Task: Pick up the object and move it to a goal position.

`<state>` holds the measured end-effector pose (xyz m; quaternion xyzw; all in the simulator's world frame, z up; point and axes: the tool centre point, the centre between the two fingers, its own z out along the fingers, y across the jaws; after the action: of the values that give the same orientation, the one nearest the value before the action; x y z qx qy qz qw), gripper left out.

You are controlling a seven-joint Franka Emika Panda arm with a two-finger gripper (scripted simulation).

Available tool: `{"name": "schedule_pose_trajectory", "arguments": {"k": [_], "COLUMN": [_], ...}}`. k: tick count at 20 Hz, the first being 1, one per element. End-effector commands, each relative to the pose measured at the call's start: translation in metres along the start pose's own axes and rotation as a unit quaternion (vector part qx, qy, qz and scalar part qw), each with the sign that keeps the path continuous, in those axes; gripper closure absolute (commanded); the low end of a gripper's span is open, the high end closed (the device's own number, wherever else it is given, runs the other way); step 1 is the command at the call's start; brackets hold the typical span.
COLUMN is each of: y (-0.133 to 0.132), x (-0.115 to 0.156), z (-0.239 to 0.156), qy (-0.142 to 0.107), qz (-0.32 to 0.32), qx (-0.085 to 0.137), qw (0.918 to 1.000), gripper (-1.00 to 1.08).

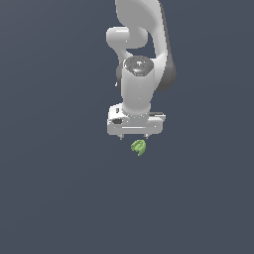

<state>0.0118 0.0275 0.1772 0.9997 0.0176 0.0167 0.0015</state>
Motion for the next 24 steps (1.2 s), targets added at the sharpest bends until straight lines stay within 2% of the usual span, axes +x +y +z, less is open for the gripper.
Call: {"name": "schedule_pose_trajectory", "arguments": {"k": [1,12,18,24], "y": [0.000,0.018,0.016,0.011], "x": [0.000,-0.004,-0.004,-0.007], "z": [0.000,0.007,0.009,0.017], "qy": [0.000,-0.012,-0.012,-0.012], "qz": [0.000,0.037,0.027,-0.010], "qx": [0.000,0.006,0.005,0.004], "qw": [1.0000,0.9992,0.9995,0.9999], "gripper": [-0.92,-0.92,-0.92,-0.92]}}
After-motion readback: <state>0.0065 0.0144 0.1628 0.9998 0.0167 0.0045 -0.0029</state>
